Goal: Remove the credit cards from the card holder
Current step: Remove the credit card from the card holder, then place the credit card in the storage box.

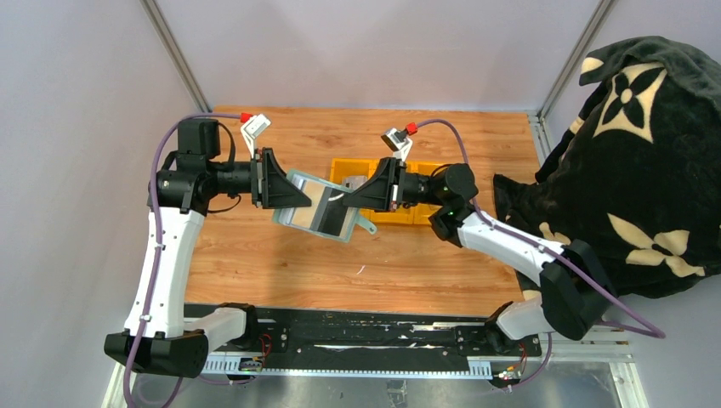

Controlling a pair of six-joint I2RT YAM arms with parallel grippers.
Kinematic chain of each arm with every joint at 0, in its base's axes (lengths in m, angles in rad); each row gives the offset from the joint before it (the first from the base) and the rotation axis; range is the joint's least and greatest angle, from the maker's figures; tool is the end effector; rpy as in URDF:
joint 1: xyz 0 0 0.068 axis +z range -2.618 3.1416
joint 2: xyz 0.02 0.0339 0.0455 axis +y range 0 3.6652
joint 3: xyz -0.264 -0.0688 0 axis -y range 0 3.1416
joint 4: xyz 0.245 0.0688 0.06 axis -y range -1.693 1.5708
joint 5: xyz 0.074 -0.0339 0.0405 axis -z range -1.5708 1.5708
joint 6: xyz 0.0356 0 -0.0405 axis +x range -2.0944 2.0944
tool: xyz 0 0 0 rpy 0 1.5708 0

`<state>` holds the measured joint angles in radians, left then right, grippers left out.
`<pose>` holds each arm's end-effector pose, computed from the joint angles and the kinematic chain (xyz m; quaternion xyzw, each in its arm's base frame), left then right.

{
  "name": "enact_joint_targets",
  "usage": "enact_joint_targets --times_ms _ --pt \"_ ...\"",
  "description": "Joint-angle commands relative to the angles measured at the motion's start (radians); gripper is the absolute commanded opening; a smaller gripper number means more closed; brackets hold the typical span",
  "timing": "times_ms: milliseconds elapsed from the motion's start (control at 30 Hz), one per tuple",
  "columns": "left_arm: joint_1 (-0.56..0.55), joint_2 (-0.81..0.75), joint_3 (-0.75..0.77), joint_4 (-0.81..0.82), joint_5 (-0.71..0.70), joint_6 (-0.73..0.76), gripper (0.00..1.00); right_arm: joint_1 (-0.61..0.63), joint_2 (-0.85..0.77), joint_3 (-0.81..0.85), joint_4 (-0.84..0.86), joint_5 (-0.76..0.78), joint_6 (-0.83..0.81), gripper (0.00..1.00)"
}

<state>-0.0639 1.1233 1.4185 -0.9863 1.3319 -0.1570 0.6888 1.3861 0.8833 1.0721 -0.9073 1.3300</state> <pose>0.1836 -0.0464 0.4277 0.2297 0.7230 -0.5925 0.2712 0.2106 0.2097 0.3592 -0.2289 0.5307 0.7795 0.2417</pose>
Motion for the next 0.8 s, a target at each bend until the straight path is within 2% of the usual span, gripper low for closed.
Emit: enact_joint_targets --times_ms 0,67,167,267,300,467,567,767 --pt "0.011 -0.005 0.042 -0.03 0.123 -0.047 0.16 -0.073 -0.076 0.0 -0.228 -0.039 -0.143 0.0" --pt "0.017 -0.007 0.037 -0.028 0.106 -0.04 0.15 -0.131 -0.107 0.011 -0.327 -0.066 -0.182 0.0" --pt "0.031 -0.01 0.031 -0.025 0.026 -0.009 0.12 -0.268 -0.16 0.056 -0.685 -0.074 -0.366 0.0" --pt "0.032 -0.02 0.034 -0.026 -0.111 0.043 0.13 -0.386 -0.178 0.149 -1.128 0.051 -0.657 0.0" --pt "0.033 -0.022 0.036 -0.026 -0.15 0.055 0.13 -0.42 -0.172 0.174 -1.214 0.101 -0.721 0.0" --pt "0.033 -0.016 0.028 -0.026 -0.198 0.068 0.13 -0.464 -0.059 0.252 -1.373 0.267 -0.848 0.0" --pt "0.033 -0.021 0.018 -0.026 -0.203 0.072 0.13 -0.461 0.033 0.288 -1.369 0.305 -0.851 0.0" --pt "0.033 -0.032 0.024 -0.026 -0.168 0.067 0.13 -0.358 0.259 0.456 -1.465 0.46 -0.936 0.0"
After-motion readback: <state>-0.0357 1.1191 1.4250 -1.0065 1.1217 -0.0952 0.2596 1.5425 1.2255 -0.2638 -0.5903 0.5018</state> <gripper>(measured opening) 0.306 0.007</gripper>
